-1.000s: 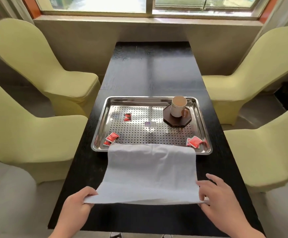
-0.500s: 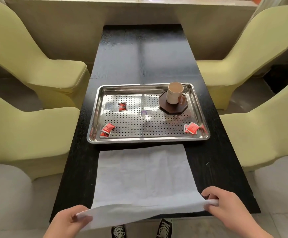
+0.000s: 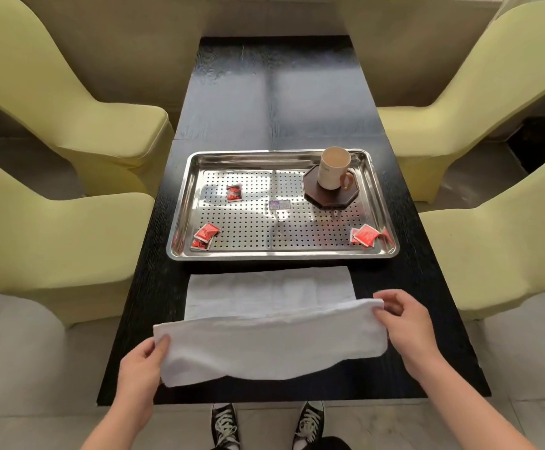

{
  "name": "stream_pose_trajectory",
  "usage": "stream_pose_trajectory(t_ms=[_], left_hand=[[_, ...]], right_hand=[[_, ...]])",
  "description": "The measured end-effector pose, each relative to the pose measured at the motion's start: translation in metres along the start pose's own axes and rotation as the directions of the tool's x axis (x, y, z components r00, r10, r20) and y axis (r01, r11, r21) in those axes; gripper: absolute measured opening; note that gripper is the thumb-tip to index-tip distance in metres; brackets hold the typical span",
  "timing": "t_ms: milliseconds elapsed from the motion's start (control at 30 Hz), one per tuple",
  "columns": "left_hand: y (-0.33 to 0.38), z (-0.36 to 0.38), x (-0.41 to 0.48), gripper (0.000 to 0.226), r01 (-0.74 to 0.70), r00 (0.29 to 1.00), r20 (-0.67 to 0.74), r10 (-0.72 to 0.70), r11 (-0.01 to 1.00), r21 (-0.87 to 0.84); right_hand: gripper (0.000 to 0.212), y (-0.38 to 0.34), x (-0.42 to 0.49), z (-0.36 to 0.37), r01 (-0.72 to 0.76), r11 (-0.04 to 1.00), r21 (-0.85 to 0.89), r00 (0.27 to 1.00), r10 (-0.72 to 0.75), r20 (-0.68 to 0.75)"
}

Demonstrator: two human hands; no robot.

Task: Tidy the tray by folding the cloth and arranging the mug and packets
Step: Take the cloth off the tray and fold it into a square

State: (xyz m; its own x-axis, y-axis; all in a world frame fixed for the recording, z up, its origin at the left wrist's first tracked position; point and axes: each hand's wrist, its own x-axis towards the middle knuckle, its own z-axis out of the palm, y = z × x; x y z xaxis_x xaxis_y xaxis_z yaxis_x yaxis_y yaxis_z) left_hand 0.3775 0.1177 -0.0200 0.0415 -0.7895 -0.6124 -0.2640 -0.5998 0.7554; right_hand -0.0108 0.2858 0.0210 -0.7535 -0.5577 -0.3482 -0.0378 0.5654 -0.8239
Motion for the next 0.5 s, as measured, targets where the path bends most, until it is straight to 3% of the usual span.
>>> stream_pose_trajectory(t_ms=[133,267,400,500], left_hand=[[0.011,0.012,0.009,0.015,-0.032,0.998,-0.064,0.03,0.999,-0.04],[0.015,0.02,0.023,0.012,-0.011,0.998,-0.058,0.01,1.0,-0.022],[-0.007,0.016,0.028,0.06,0.083,0.996,-0.039,-0.076,0.971,0.223],[-0.026,0.008,0.022,0.061,0.148,0.988,-0.015,-0.151,0.935,0.322]], right_hand=[[0.027,-0.004,0.023,0.017,0.033,0.999,0.006,0.999,-0.033,-0.033],[0.042,-0.002,0.043,0.025,0.009,1.0,-0.006,1.0,-0.009,-0.013],[0.071,0.021,0.043,0.026,-0.188,0.974,-0.128,0.973,0.202,0.11],[0.06,0.049,0.03,0.021,-0.224,0.944,-0.241,0.952,0.265,0.151]])
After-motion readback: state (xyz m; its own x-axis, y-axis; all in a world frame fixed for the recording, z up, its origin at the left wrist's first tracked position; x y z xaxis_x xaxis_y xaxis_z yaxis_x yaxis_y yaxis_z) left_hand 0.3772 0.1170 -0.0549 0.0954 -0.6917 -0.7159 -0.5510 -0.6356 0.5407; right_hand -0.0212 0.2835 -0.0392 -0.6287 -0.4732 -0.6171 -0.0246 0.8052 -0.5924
